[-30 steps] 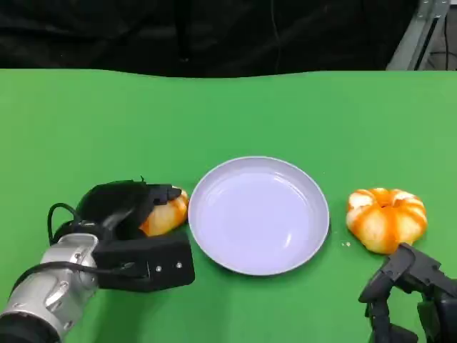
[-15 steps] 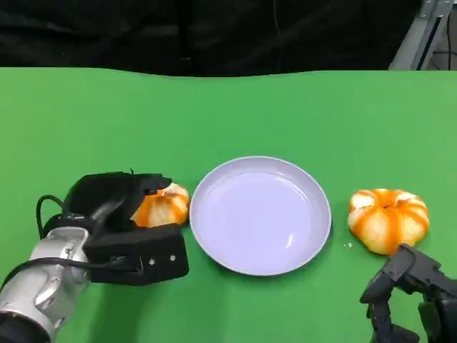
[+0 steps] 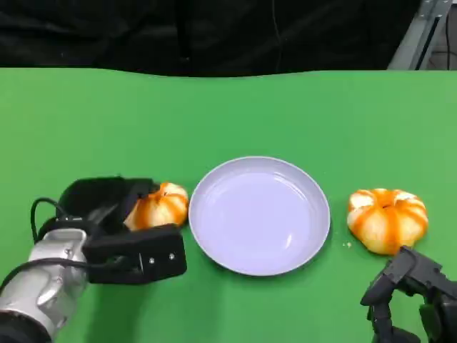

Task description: Grasp the bread from the table and place it into the plate.

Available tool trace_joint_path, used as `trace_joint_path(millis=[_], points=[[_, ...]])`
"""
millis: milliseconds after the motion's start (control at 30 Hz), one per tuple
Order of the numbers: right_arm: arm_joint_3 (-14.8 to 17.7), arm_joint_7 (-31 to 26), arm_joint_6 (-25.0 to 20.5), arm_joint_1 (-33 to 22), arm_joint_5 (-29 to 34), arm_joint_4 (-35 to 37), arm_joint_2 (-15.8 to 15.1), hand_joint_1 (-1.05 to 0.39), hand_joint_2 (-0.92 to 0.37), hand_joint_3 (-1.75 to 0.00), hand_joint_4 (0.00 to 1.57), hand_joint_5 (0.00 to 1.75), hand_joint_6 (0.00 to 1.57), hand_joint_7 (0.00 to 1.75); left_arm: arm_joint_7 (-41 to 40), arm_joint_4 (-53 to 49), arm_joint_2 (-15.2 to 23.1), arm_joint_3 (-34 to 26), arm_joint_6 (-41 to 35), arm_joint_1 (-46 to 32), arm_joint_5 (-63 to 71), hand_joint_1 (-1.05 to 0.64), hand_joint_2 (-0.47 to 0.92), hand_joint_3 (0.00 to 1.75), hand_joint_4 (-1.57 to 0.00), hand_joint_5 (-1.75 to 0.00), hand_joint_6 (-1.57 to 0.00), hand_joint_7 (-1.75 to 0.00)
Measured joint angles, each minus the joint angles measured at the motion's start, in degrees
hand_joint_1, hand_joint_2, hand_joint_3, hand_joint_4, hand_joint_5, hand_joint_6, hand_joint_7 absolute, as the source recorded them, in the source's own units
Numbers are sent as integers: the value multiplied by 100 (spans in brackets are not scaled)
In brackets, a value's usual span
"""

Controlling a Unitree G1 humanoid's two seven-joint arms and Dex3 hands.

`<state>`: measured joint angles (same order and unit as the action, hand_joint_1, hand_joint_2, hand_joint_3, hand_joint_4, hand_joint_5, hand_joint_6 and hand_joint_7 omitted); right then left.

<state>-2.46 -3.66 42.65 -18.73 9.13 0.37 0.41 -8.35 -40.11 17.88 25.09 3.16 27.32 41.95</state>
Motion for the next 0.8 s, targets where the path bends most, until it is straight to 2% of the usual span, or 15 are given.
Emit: trace_joint_path(millis=[400, 533, 567, 633, 700, 733, 767, 800], points=[[-5, 0, 4, 14, 1, -27, -1, -12, -48, -129, 86, 175, 76, 150, -298, -490, -157, 155, 104, 184, 23, -79, 92, 7, -51, -3, -64, -1], [-7, 0, 1, 3, 2, -49, -1, -13, -48, -130, 86, 175, 77, 150, -310, -509, -157, 194, 122, 194, 31, -63, 92, 7, -61, -6, -68, -2], [-10, 0, -15, -14, 4, -85, 0, -13, -47, -130, 85, 175, 77, 150, -325, -509, -156, 214, 123, 195, 43, -50, 92, 12, -71, -8, -75, -3], [-14, -1, -20, -30, 4, -125, 4, -13, -47, -130, 85, 175, 77, 150, -404, -509, -149, 247, 123, 195, 102, -41, 92, 16, -77, -8, -79, -4], [-14, -1, -20, -30, 4, -126, 5, -13, -47, -130, 85, 175, 77, 150, -483, -514, -145, 262, 135, 195, 120, -26, 92, 25, -96, -18, -90, -7], [-14, -1, -19, -29, 5, -126, 4, -13, -47, -130, 85, 175, 77, 150, -526, -526, -145, 262, 157, 195, 117, -24, 92, 26, -99, -20, -91, -7], [-13, -1, -19, -28, 5, -126, 4, -13, -47, -130, 85, 175, 77, 150, -569, -543, -145, 261, 177, 196, 114, -21, 92, 26, -98, -43, -102, -8], [-13, -1, -19, -27, 5, -126, 4, -13, -47, -130, 85, 175, 77, 150, -613, -561, -149, 241, 215, 196, 86, -17, 92, 23, -81, -89, -113, -7]])
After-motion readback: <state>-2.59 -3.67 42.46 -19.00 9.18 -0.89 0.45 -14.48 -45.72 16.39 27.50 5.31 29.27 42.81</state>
